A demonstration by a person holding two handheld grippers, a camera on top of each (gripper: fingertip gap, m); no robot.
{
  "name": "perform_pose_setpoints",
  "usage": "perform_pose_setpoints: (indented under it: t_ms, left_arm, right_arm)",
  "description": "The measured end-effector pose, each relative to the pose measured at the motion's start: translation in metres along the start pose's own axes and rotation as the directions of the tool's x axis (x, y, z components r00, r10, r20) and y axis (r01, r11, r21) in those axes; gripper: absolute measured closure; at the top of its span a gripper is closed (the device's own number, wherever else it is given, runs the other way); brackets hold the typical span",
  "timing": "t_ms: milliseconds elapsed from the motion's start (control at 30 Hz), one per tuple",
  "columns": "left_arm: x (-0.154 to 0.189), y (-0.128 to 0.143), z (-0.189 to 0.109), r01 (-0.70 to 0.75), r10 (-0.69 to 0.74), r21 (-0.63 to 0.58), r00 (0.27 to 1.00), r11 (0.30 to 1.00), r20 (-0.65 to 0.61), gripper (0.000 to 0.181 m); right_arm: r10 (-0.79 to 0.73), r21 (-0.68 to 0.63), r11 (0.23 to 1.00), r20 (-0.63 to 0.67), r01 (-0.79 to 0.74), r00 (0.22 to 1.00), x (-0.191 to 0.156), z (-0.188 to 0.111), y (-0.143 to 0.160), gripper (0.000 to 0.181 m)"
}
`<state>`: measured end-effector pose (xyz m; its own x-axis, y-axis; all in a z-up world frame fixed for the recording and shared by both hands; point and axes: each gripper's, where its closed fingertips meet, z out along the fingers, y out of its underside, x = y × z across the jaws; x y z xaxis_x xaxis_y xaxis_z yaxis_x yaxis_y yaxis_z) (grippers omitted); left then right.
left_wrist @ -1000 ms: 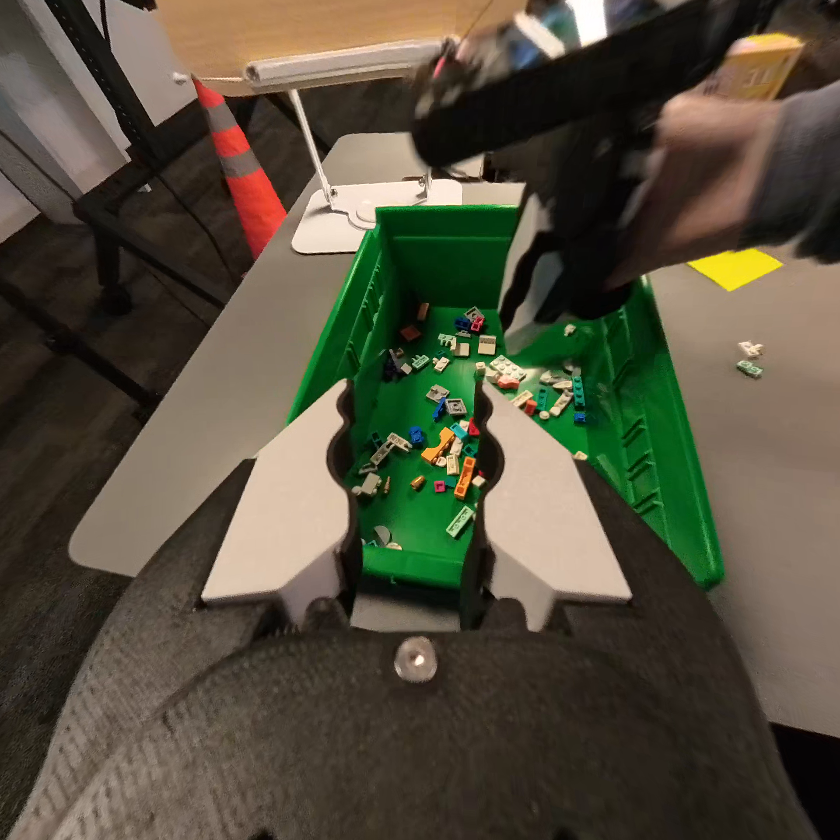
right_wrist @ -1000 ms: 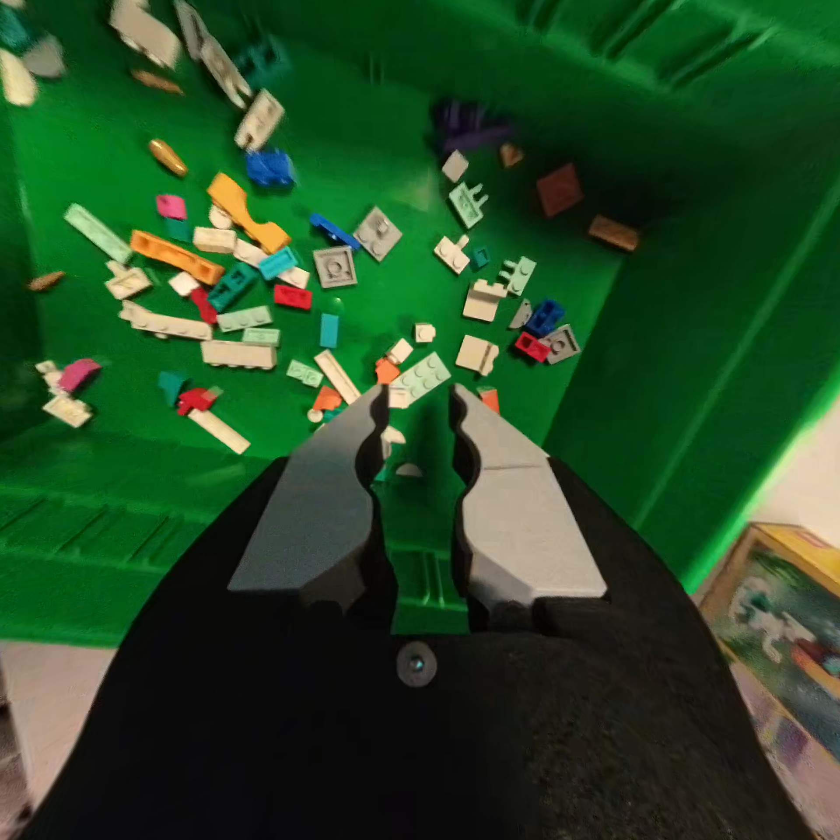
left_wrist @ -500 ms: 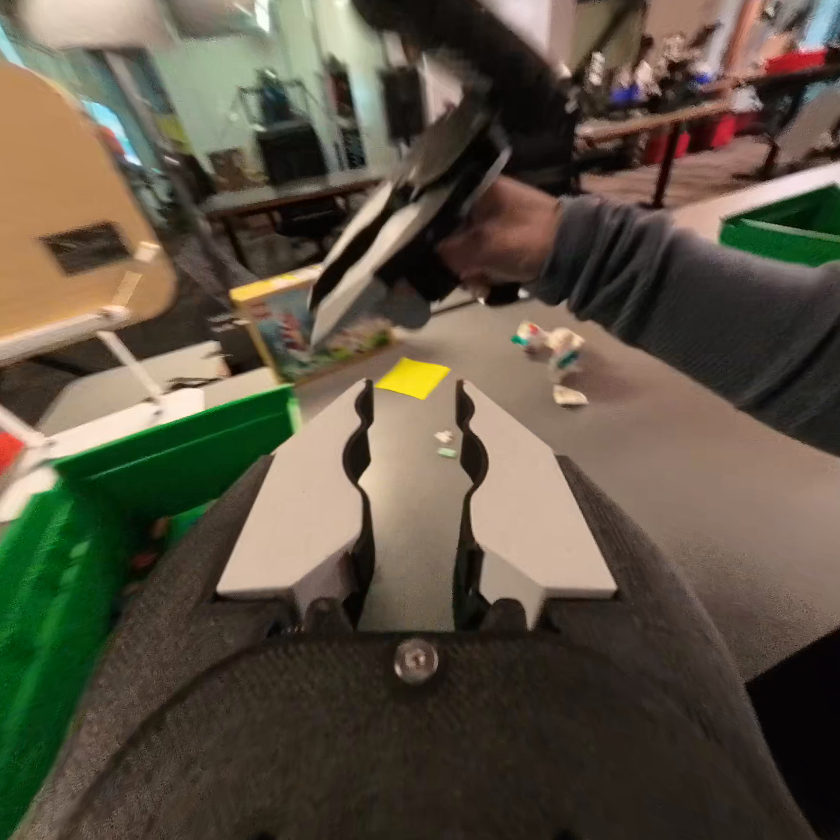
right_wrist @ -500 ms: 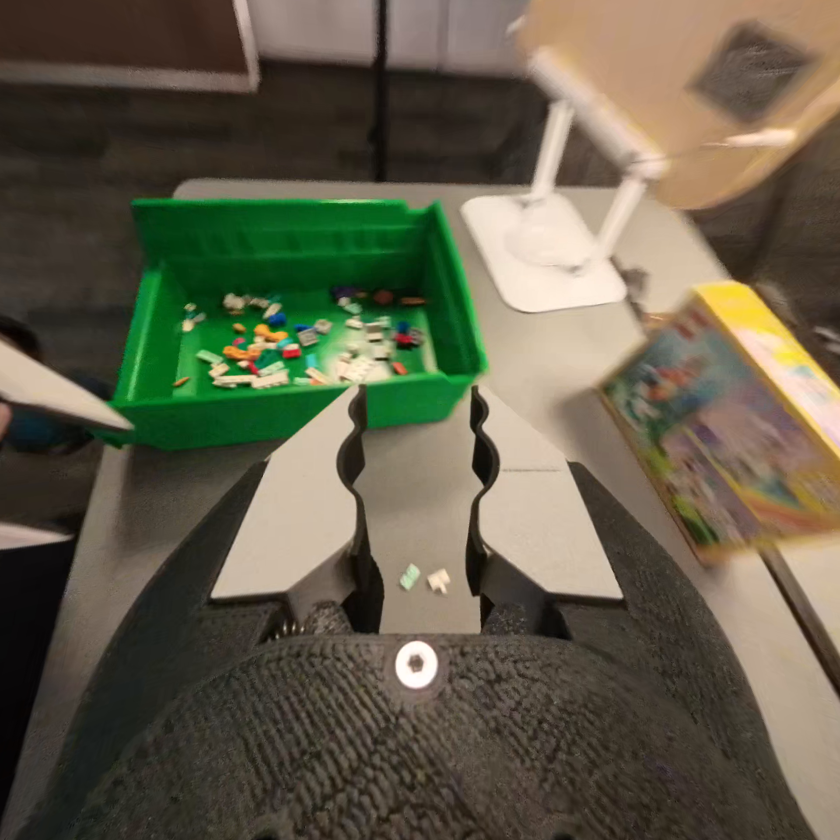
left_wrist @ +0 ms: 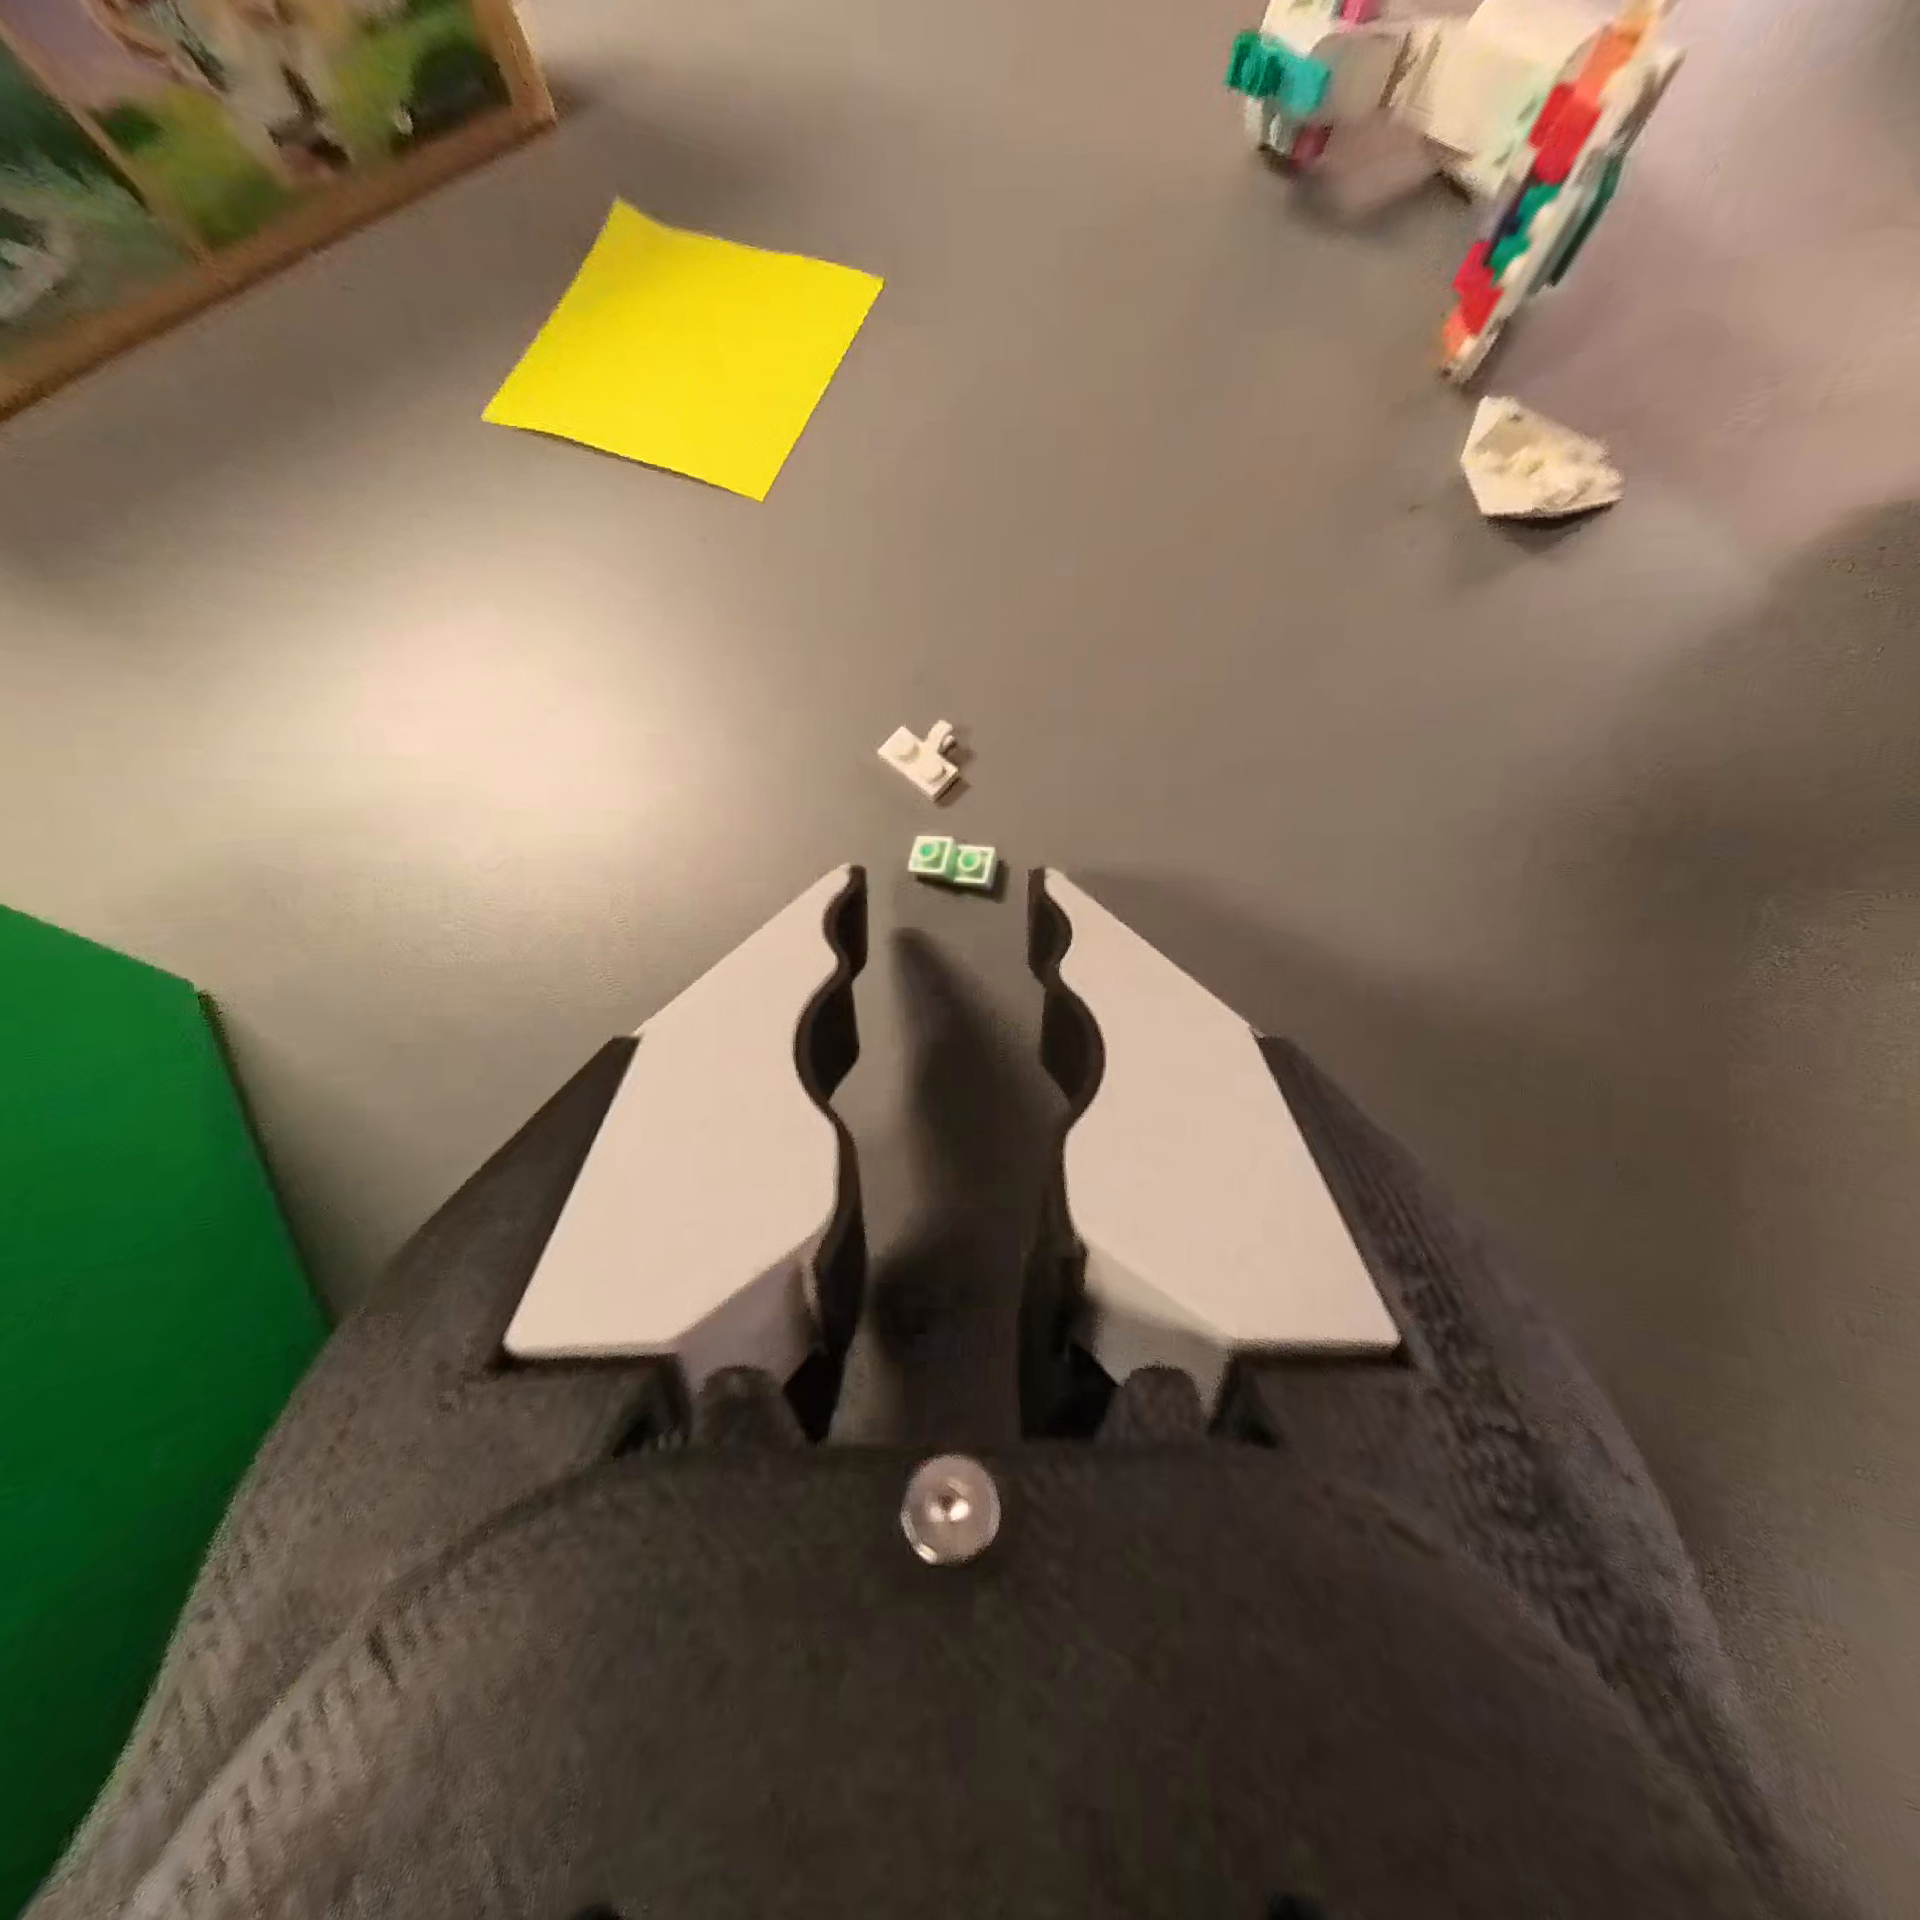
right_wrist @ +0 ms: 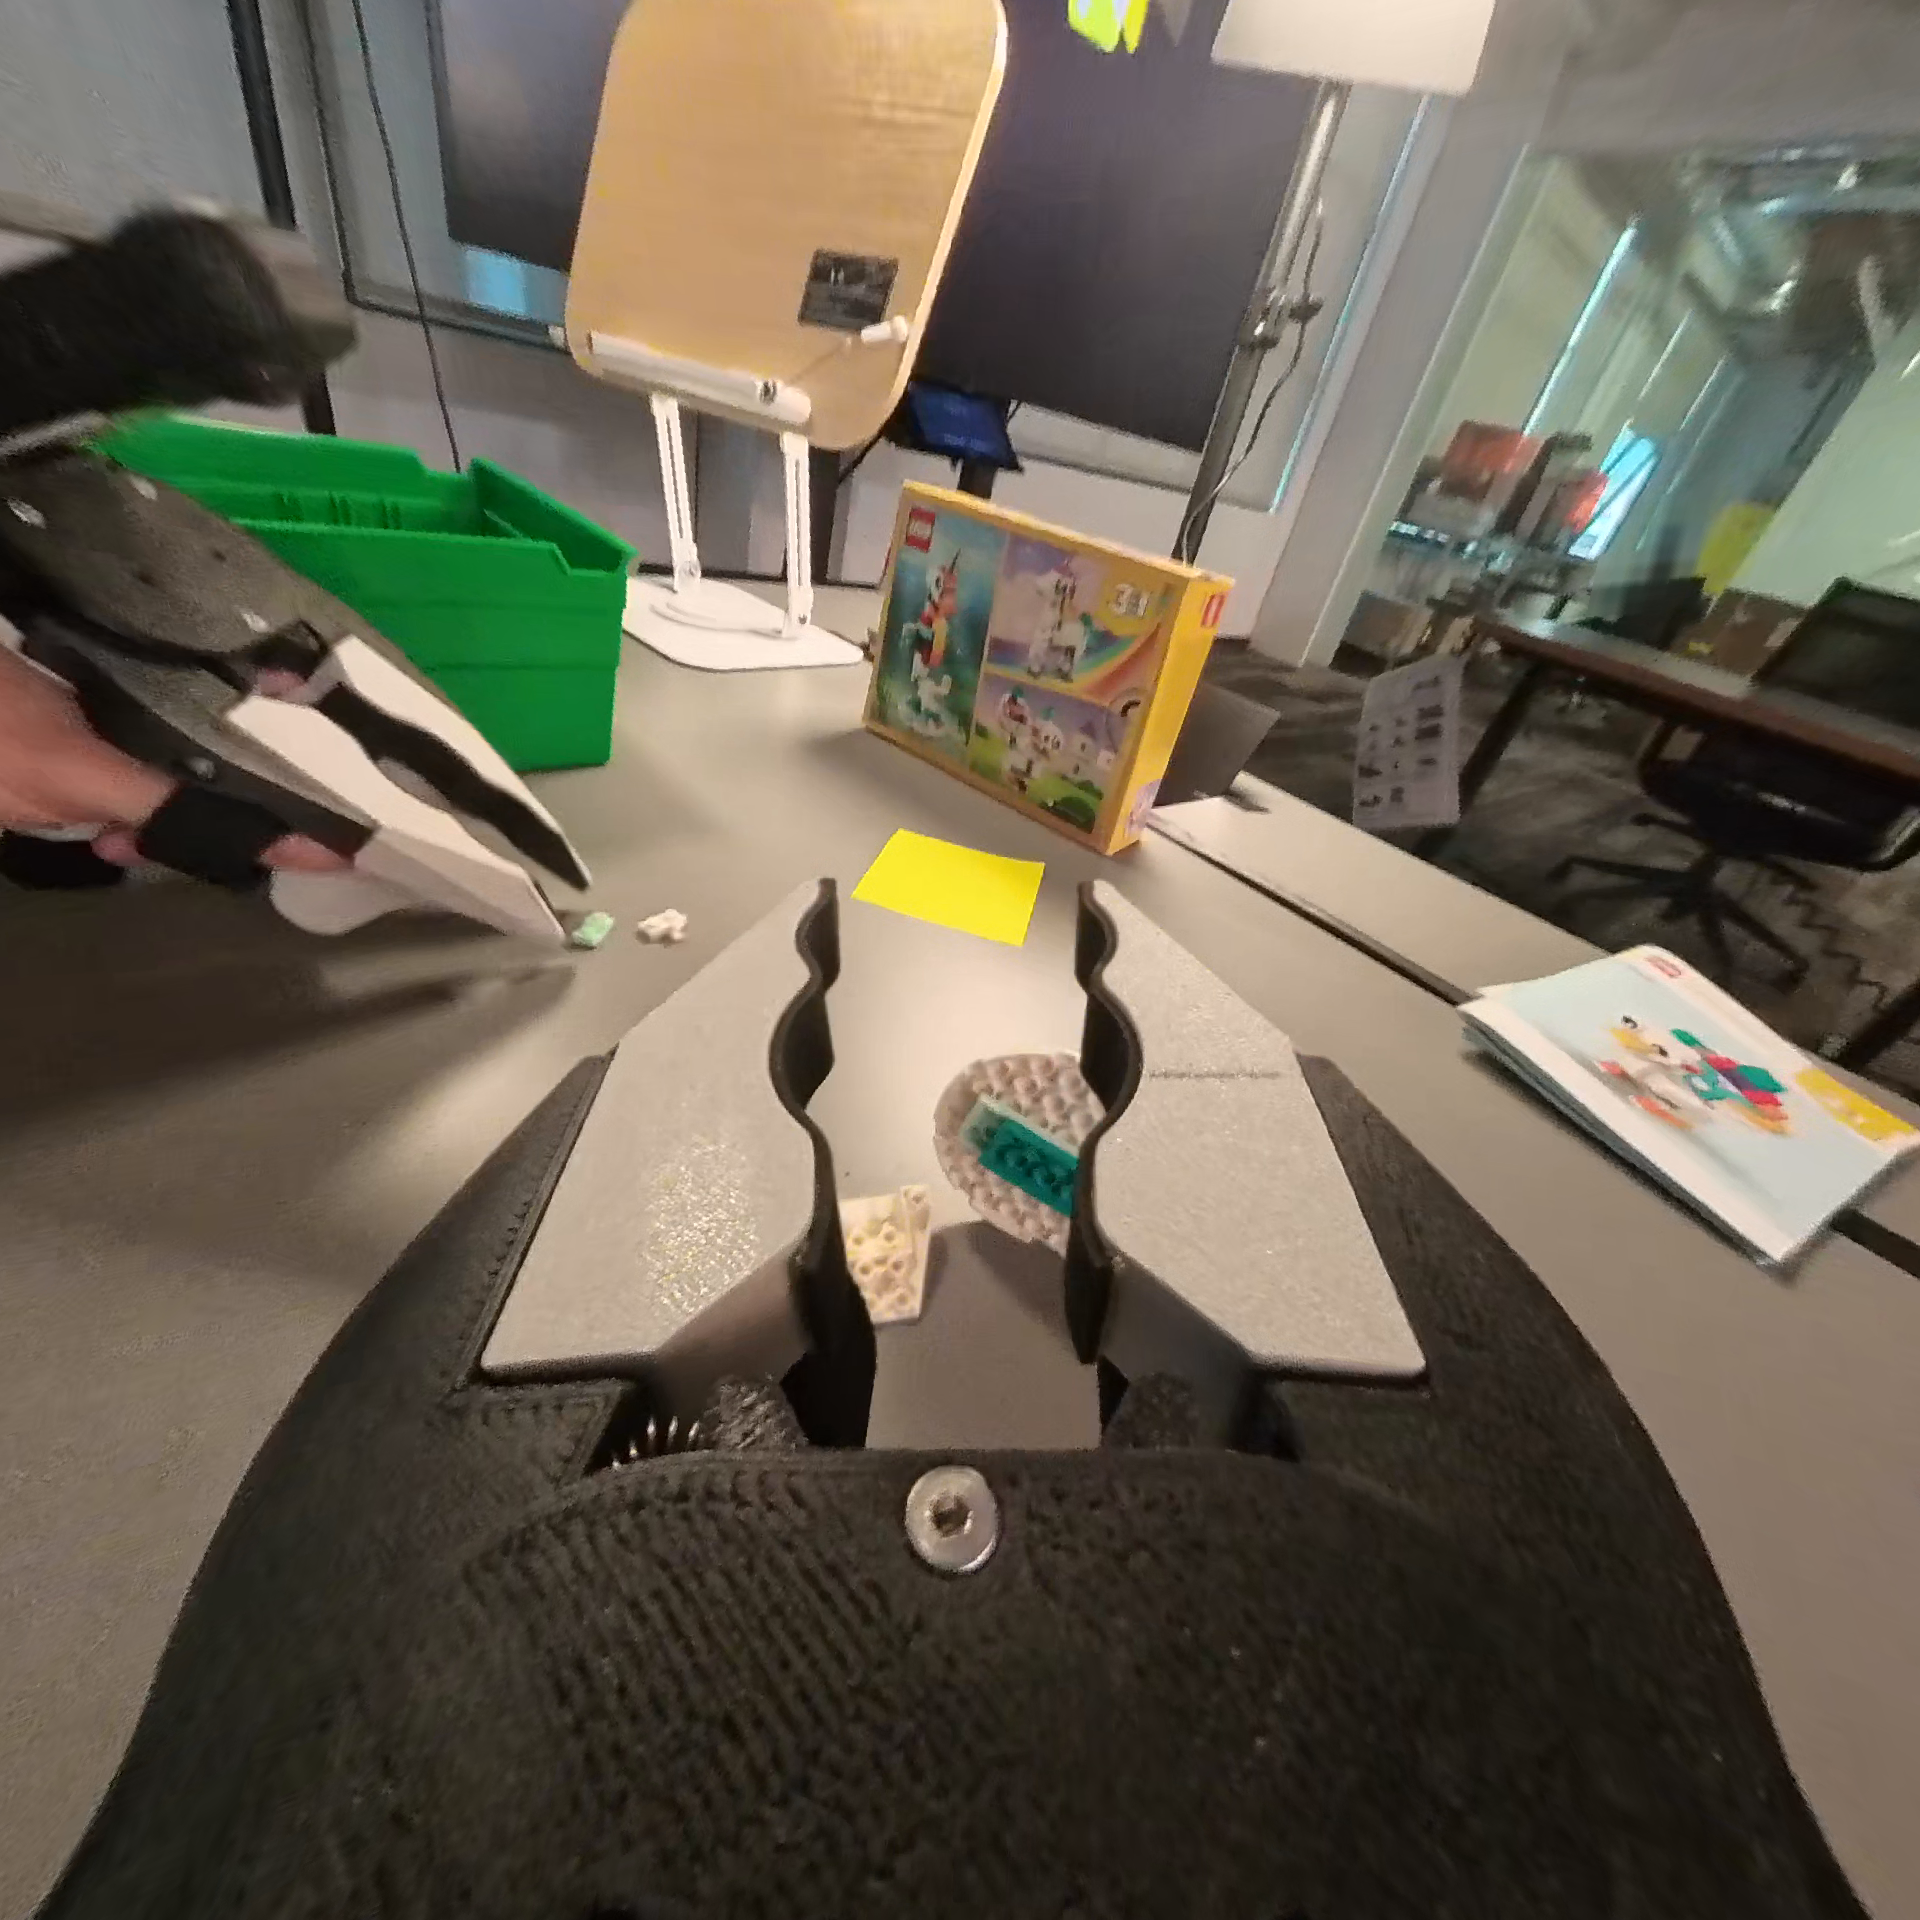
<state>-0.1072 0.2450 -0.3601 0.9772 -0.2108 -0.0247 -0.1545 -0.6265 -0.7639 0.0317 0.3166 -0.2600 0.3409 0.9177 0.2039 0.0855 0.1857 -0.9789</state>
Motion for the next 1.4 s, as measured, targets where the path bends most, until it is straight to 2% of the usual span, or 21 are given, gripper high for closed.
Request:
perform_pose_setpoints:
  t_ms: [233, 300, 467, 533, 600, 633, 700, 733, 800, 833, 867, 933, 1033, 1133, 1200, 1333, 1400]
  left_arm:
    - [0.004, 0.002, 0.011, -0.001, 0.001, -0.014, 0.998, 1.000, -0.057, 0.156]
    - [0.002, 0.002, 0.011, 0.002, -0.003, -0.013, 0.999, 1.000, -0.045, 0.165]
    - [0.003, 0.002, 0.010, -0.014, 0.013, -0.017, 0.999, 1.000, -0.034, 0.166]
    - [0.004, -0.008, 0.001, -0.061, 0.061, 0.033, 0.998, 0.998, 0.001, 0.166]
    - [0.005, -0.039, -0.027, -0.086, 0.071, 0.188, 0.994, 0.978, 0.087, 0.166]
    - [-0.010, -0.056, -0.050, -0.073, 0.013, 0.267, 0.975, 0.961, 0.220, 0.166]
    - [-0.051, -0.078, -0.114, -0.109, -0.133, 0.405, 0.841, 0.908, 0.525, 0.166]
    - [-0.064, -0.082, -0.142, -0.158, -0.155, 0.418, 0.767, 0.894, 0.623, 0.166]
    - [-0.093, -0.073, -0.180, -0.178, -0.133, 0.295, 0.601, 0.939, 0.788, 0.166]
    - [-0.106, -0.062, -0.191, -0.130, -0.125, 0.234, 0.556, 0.963, 0.822, 0.166]
    - [-0.117, -0.048, -0.196, -0.042, -0.133, 0.185, 0.542, 0.982, 0.830, 0.166]
    - [-0.133, -0.019, -0.201, 0.141, -0.193, 0.137, 0.559, 0.981, 0.806, 0.166]
    - [-0.140, 0.015, -0.197, 0.367, -0.305, 0.083, 0.604, 0.927, 0.736, 0.165]
    - [-0.146, 0.031, -0.196, 0.465, -0.369, 0.069, 0.596, 0.883, 0.713, 0.132]
    - [-0.146, 0.033, -0.192, 0.488, -0.392, 0.065, 0.607, 0.871, 0.691, 0.122]
    - [-0.150, 0.039, -0.184, 0.451, -0.346, 0.023, 0.650, 0.892, 0.676, 0.124]
    - [-0.151, 0.038, -0.173, 0.419, -0.344, 0.039, 0.684, 0.907, 0.643, 0.129]
  right_arm:
    - [-0.012, 0.032, 0.999, -0.027, 0.013, 1.000, 0.005, -0.004, 0.002, 0.137]
    - [0.005, 0.030, 1.000, -0.026, -0.004, 1.000, 0.006, -0.004, 0.003, 0.138]
    - [0.036, 0.024, 0.999, -0.028, -0.035, 0.999, 0.009, -0.004, 0.006, 0.138]
    - [0.039, 0.024, 0.999, -0.031, -0.038, 0.999, 0.010, -0.004, 0.006, 0.138]
    - [0.039, 0.021, 0.999, -0.036, -0.038, 0.999, 0.011, -0.004, 0.007, 0.138]
    - [0.041, 0.019, 0.999, -0.040, -0.040, 0.998, 0.012, -0.004, 0.007, 0.138]
    - [0.045, 0.018, 0.999, -0.046, -0.044, 0.998, 0.013, -0.004, 0.008, 0.138]
    - [0.048, 0.019, 0.999, -0.048, -0.047, 0.998, 0.014, -0.004, 0.008, 0.138]
    - [0.056, 0.020, 0.998, -0.049, -0.055, 0.997, 0.015, -0.004, 0.008, 0.138]
    - [0.060, 0.021, 0.998, -0.048, -0.059, 0.997, 0.015, -0.004, 0.008, 0.138]
    - [0.064, 0.022, 0.998, -0.047, -0.063, 0.997, 0.015, -0.004, 0.008, 0.138]
    - [0.066, 0.023, 0.998, -0.048, -0.065, 0.997, 0.016, -0.004, 0.008, 0.139]
    - [0.067, 0.021, 0.998, -0.045, -0.066, 0.997, 0.015, -0.004, 0.008, 0.139]
    - [0.070, 0.021, 0.997, -0.042, -0.069, 0.997, 0.015, -0.004, 0.008, 0.140]
    - [0.075, 0.020, 0.997, -0.041, -0.075, 0.996, 0.015, -0.004, 0.008, 0.140]
    - [0.094, 0.030, 0.995, -0.037, -0.093, 0.995, 0.016, -0.005, 0.007, 0.140]
    - [0.103, 0.033, 0.994, -0.037, -0.101, 0.994, 0.017, -0.005, 0.007, 0.140]
